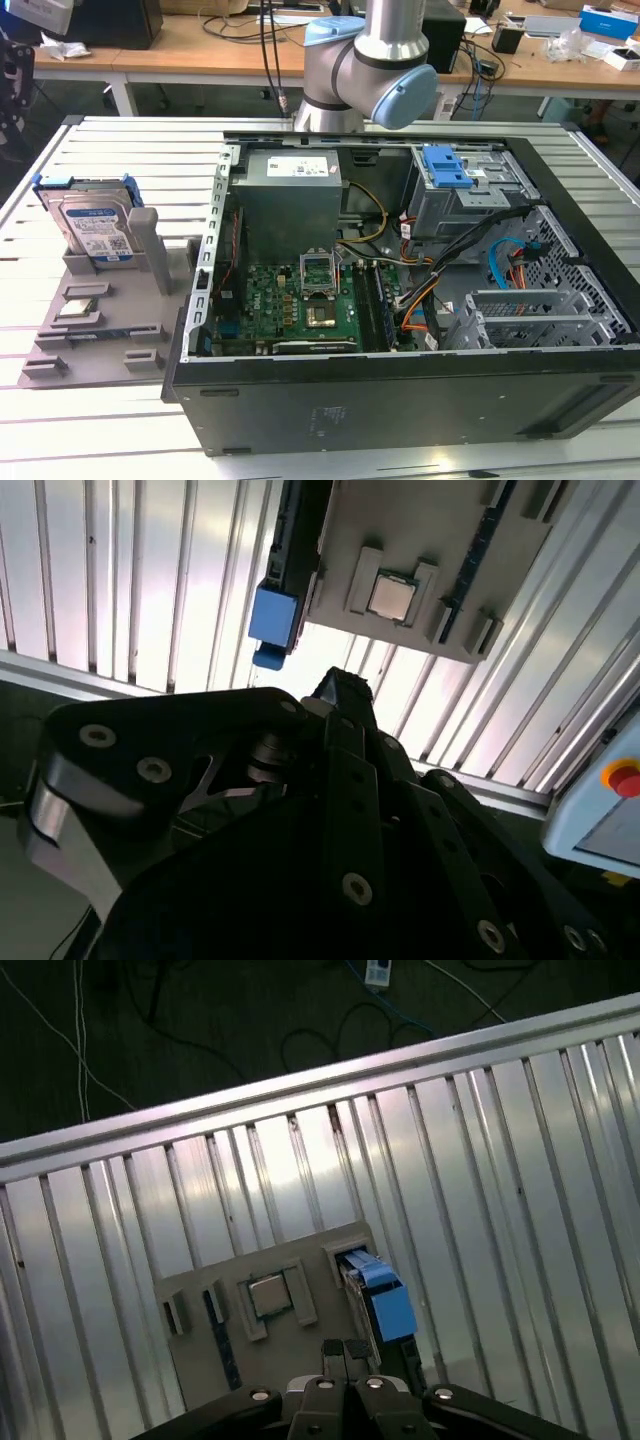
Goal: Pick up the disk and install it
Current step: 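Pick up the disk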
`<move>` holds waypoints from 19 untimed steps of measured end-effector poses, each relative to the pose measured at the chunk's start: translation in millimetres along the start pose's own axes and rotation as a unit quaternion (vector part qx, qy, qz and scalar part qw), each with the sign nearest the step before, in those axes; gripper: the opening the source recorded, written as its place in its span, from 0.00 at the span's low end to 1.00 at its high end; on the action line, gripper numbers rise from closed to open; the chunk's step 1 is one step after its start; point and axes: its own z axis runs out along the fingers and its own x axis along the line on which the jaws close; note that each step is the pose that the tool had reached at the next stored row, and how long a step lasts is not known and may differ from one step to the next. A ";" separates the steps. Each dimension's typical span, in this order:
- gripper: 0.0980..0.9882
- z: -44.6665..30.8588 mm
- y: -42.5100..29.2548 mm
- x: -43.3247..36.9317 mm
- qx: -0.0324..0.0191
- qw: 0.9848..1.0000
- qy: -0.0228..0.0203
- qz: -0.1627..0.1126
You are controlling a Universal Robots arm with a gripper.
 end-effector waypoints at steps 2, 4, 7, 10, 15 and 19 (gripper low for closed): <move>0.01 0.0 0.0 0.0 -0.001 1.000 0.001 -0.024; 0.01 0.0 0.0 0.0 -0.001 0.999 0.002 -0.041; 0.01 0.0 0.0 0.0 -0.001 0.998 0.003 -0.061; 0.01 0.0 0.0 0.0 -0.001 0.998 0.003 -0.061; 0.22 0.0 0.0 0.0 -0.001 0.998 0.003 -0.062; 0.43 0.0 0.0 0.0 -0.001 0.998 0.003 -0.062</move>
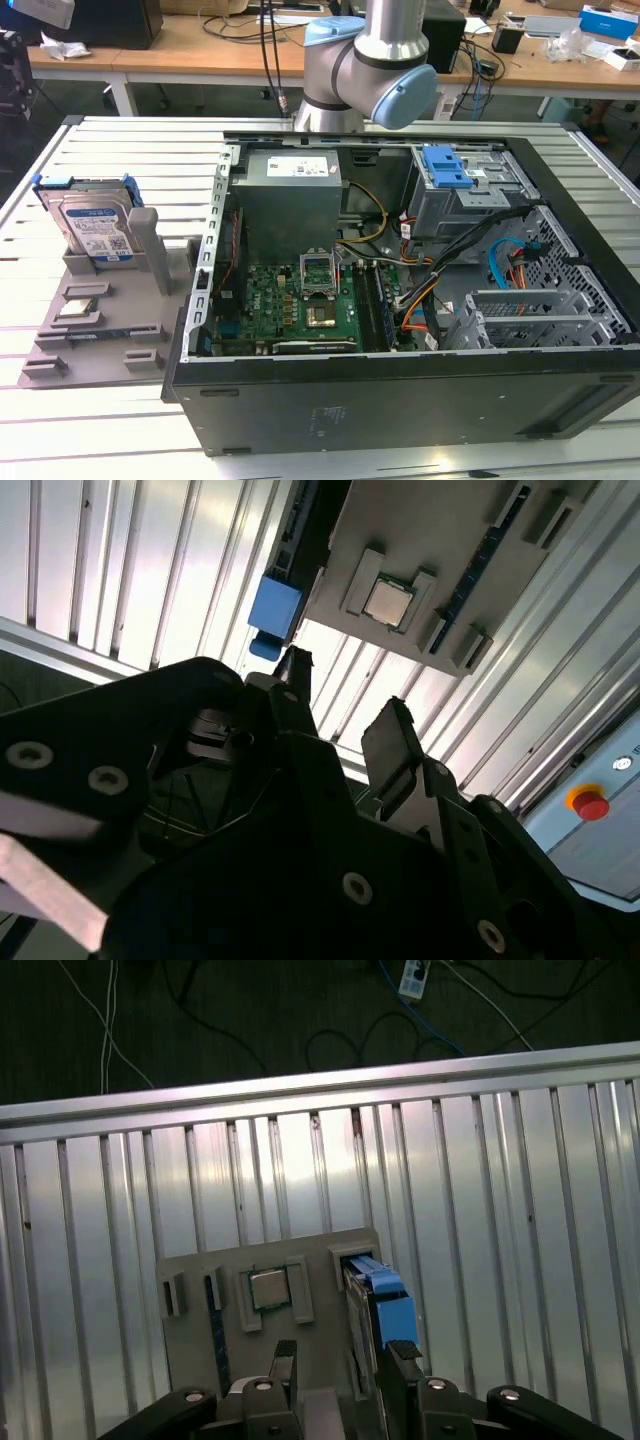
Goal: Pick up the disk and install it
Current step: 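Pick up the disk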
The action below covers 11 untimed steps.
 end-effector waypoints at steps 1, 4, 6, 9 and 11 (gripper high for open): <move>0.43 0.0 0.0 0.0 0.000 1.000 0.000 0.000; 0.43 0.0 0.0 -0.5 0.000 1.000 0.000 0.000; 0.43 0.2 0.4 -5.5 0.000 1.000 0.000 0.000; 0.43 0.4 1.1 -13.0 0.000 1.000 0.000 0.000; 0.43 0.5 1.4 -17.3 0.000 1.000 0.000 0.000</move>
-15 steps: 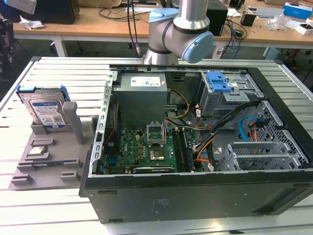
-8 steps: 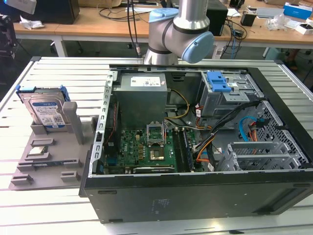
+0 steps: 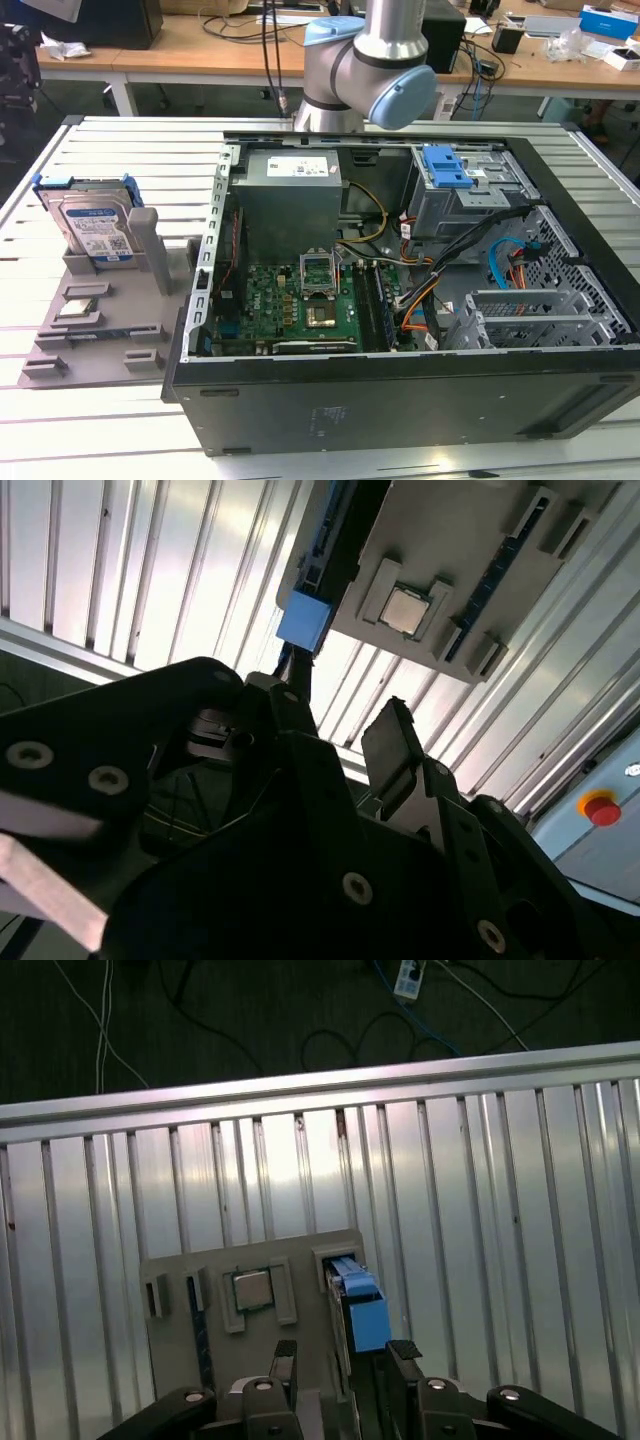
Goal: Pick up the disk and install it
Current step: 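Pick up the disk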
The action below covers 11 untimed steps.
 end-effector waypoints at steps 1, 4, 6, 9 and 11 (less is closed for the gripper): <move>0.43 0.1 0.1 -2.6 0.000 1.000 0.000 0.000; 0.43 0.3 0.5 -13.1 0.000 1.000 0.000 -0.002; 0.43 0.4 1.0 -17.8 0.000 1.000 0.000 -0.002; 0.43 0.5 1.3 -20.6 0.000 1.000 0.000 -0.002; 0.43 0.5 1.4 -22.1 0.000 1.000 0.000 -0.003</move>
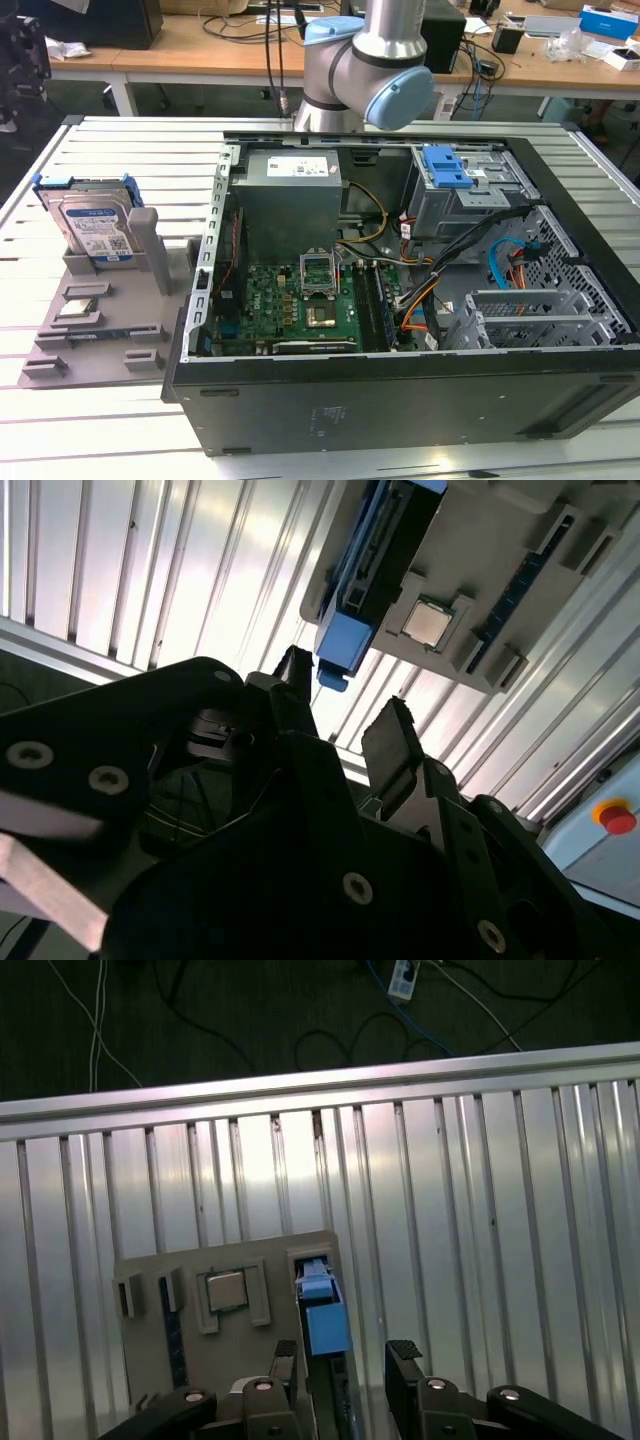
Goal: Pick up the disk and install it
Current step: 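Pick up the disk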
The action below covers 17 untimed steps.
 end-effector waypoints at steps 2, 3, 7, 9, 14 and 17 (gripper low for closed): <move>0.43 0.3 0.1 -1.1 0.000 1.000 0.000 -0.001; 0.43 0.5 0.1 -1.3 0.000 1.000 0.000 -0.001; 0.43 3.7 -0.1 -1.5 0.000 1.000 0.000 -0.002; 0.43 4.8 -0.2 -1.5 0.000 1.000 0.000 -0.002; 0.43 7.7 -0.3 -1.5 0.000 1.000 0.000 -0.003; 0.43 9.1 -0.4 -1.4 0.000 1.000 0.000 -0.003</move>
